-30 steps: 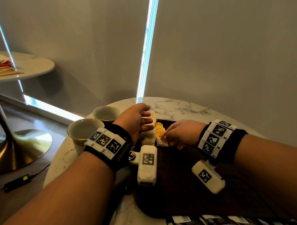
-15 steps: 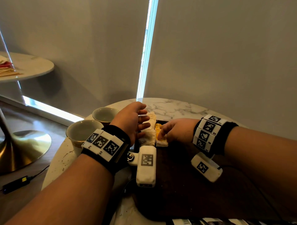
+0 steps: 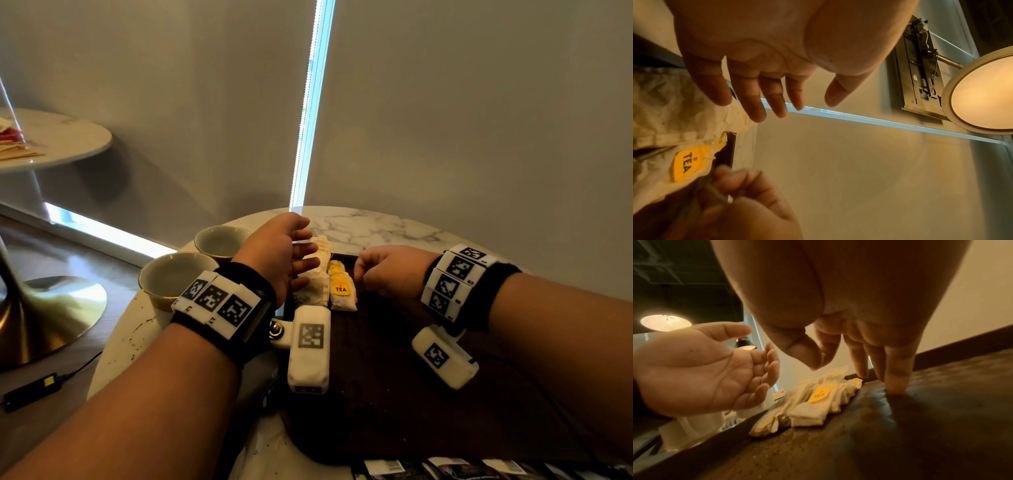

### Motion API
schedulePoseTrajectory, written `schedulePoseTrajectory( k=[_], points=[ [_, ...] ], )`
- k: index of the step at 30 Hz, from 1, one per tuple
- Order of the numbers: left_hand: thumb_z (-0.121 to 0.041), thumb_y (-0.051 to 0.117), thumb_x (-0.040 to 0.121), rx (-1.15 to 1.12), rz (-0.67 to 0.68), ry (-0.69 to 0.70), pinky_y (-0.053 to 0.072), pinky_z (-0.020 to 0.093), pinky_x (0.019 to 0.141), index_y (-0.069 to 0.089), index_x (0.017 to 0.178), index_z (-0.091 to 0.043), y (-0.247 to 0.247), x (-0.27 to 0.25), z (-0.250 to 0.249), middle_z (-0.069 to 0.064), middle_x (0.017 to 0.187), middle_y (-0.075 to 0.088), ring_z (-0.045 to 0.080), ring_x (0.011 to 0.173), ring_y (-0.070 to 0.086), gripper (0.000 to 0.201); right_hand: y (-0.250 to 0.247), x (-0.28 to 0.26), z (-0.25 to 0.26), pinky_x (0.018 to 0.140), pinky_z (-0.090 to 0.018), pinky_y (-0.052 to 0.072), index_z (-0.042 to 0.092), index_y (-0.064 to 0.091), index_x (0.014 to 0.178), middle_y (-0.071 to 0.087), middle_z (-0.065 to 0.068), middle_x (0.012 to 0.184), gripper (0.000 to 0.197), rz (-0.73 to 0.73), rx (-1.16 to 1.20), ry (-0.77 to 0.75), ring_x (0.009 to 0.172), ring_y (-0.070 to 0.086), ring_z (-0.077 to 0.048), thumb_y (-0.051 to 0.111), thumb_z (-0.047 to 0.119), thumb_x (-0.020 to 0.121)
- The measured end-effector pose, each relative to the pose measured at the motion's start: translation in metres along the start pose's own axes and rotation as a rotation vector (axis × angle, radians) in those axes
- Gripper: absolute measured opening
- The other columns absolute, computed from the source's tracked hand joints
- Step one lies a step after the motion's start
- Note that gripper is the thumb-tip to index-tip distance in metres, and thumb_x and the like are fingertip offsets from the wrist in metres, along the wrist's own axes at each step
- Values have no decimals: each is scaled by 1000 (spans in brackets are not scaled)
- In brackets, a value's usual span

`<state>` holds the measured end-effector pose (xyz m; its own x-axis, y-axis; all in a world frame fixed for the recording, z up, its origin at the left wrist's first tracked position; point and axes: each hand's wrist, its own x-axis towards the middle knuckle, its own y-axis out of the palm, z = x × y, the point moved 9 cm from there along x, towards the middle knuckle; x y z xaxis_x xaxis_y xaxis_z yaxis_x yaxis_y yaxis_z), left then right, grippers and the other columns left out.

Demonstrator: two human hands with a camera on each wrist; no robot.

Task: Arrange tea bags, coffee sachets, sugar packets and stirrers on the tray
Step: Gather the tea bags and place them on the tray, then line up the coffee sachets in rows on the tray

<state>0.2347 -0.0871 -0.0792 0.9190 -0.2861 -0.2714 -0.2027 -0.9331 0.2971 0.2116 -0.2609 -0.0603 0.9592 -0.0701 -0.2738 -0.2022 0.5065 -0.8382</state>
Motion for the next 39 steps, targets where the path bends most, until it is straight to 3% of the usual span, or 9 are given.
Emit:
schedulePoseTrajectory(
  k=[6,12,18,24,27,30,34,36,39],
  points=[
    [-39,53,94,-19,-4,7,45,38,72,60,92,-19,2,-5,-2,2,91,63,22,87,63,21,-15,-18,-31,91,-37,54,29,71,95,69,3,94,15,41,-62,109,84,61,-13,63,17,91],
    [-39,52,95,-34,15,29,43,38,70,60,92,-19,6,-10,-5,2,91,63,22,89,63,21,-31,-52,-40,70,-31,54,17,73,100,71,-12,91,16,-6,63,98,75,63,-16,61,9,93],
    [-39,52,93,-59,39,44,42,35,66,59,89,-21,8,-7,-5,0,90,62,19,84,60,20,-46,-102,-60,68,-29,50,12,74,104,73,-13,110,15,2,137,82,86,67,-16,62,12,95],
    [-39,50,92,-116,84,114,38,30,64,56,77,-24,18,-16,-16,-6,76,61,14,70,58,23,-64,-173,-100,83,-36,53,18,74,105,75,-6,107,19,-33,96,108,93,69,-18,60,9,95],
    [-41,62,70,-115,105,185,38,29,62,57,71,-26,30,-30,-24,-9,71,62,11,62,60,16,-59,-209,-126,96,-40,53,26,74,106,75,5,107,30,18,39,154,107,67,-18,62,9,84],
    [-46,64,56,-82,138,226,38,29,62,60,67,-27,49,-45,-25,-12,72,64,9,60,62,22,-47,-241,-152,102,-38,51,37,71,112,70,15,112,45,85,-27,187,111,63,-6,60,15,75],
    [-42,63,59,-33,224,239,38,28,61,62,66,-27,87,-69,-25,-10,72,63,10,60,61,16,-22,-265,-163,97,-31,53,35,60,128,64,13,120,50,216,-136,140,110,61,-6,63,7,87],
    [-39,61,59,5,284,242,36,28,60,60,69,-26,113,-85,-25,-9,72,61,10,59,59,16,-11,-273,-170,92,-25,53,36,57,131,58,13,124,54,251,-160,117,109,59,-6,68,9,85],
    [-37,59,60,36,355,255,35,29,61,57,76,-24,150,-110,-26,-7,73,59,11,62,55,21,-2,-277,-181,99,-25,45,39,50,138,44,15,130,71,233,-241,63,119,47,-8,81,18,77]
  ],
)
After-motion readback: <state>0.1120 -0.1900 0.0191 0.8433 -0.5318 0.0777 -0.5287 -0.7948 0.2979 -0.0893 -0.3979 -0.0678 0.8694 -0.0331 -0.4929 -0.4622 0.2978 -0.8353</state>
